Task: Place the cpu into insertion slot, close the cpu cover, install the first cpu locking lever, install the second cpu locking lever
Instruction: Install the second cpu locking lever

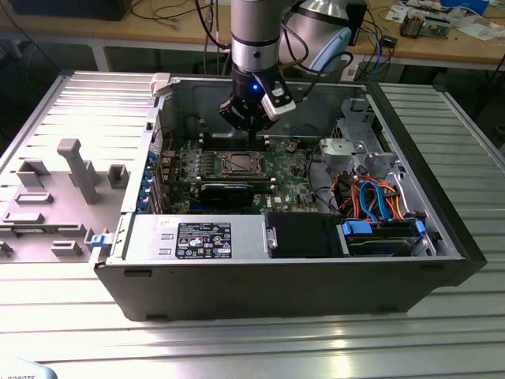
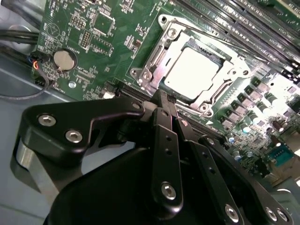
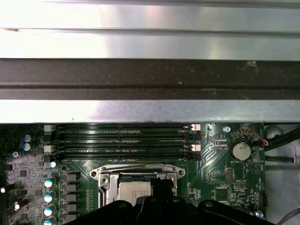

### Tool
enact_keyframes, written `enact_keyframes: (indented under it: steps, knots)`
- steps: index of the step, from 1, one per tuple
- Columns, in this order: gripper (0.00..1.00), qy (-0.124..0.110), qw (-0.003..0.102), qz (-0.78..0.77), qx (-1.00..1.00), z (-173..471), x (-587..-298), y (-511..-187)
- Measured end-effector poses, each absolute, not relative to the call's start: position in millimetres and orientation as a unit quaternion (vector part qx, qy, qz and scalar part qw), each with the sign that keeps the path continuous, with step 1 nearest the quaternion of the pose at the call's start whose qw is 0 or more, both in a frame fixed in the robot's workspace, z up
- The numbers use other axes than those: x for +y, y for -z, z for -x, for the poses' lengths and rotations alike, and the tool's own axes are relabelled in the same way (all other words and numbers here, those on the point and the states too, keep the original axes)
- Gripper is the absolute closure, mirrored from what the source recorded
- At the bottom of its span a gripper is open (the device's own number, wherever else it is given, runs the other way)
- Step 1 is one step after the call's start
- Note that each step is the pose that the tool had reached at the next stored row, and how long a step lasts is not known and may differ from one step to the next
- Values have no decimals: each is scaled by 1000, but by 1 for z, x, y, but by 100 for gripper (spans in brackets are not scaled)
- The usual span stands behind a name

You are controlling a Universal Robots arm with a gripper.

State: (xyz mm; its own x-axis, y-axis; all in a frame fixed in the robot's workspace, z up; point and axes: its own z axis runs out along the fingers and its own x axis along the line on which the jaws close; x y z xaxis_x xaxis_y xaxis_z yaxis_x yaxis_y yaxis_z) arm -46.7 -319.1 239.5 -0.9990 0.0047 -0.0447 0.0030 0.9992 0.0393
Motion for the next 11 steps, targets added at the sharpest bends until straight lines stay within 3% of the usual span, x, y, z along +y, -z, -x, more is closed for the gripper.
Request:
enact_keyframes:
  steps: [11]
  knots:
    - [89,-20,22,-2,1000,47,-327,-237]
